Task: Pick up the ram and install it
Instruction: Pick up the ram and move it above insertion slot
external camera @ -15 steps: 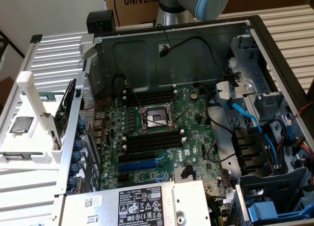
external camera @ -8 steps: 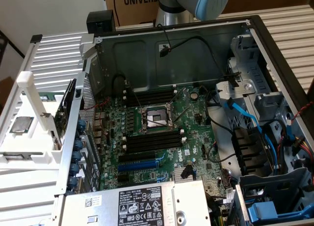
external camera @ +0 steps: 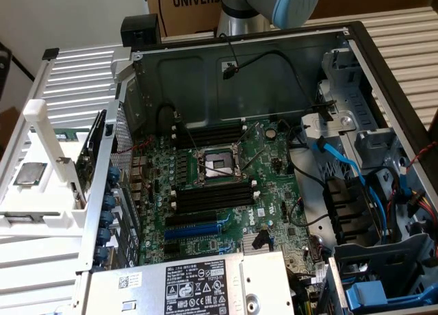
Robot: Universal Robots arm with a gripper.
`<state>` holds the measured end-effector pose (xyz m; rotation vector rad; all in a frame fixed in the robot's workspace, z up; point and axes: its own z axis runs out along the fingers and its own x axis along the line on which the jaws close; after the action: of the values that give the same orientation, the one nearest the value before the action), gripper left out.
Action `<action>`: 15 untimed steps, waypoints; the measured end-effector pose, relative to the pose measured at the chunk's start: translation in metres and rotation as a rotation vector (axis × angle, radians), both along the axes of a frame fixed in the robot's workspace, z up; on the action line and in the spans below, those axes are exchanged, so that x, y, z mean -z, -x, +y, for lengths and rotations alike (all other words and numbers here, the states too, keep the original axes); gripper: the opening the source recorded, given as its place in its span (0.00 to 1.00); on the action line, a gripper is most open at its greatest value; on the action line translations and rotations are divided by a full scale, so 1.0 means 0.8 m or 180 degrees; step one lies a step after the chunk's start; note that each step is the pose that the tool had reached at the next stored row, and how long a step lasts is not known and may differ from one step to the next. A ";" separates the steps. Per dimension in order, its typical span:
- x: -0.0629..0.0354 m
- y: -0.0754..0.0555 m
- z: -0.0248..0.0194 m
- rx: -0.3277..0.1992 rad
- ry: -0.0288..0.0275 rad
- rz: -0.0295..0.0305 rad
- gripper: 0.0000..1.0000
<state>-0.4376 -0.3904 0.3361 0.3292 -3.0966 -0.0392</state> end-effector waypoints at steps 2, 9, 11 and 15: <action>0.000 0.000 0.0000 -0.0118 -0.0006 0.0000 0.10; 0.001 0.000 0.0000 -0.0524 -0.0016 0.0000 0.10; 0.002 0.000 0.0000 -0.0639 -0.0017 0.0000 0.10; 0.003 0.000 0.0000 -0.0871 -0.0020 0.0001 0.10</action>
<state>-0.4376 -0.3904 0.3338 0.7477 -3.0202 -0.0427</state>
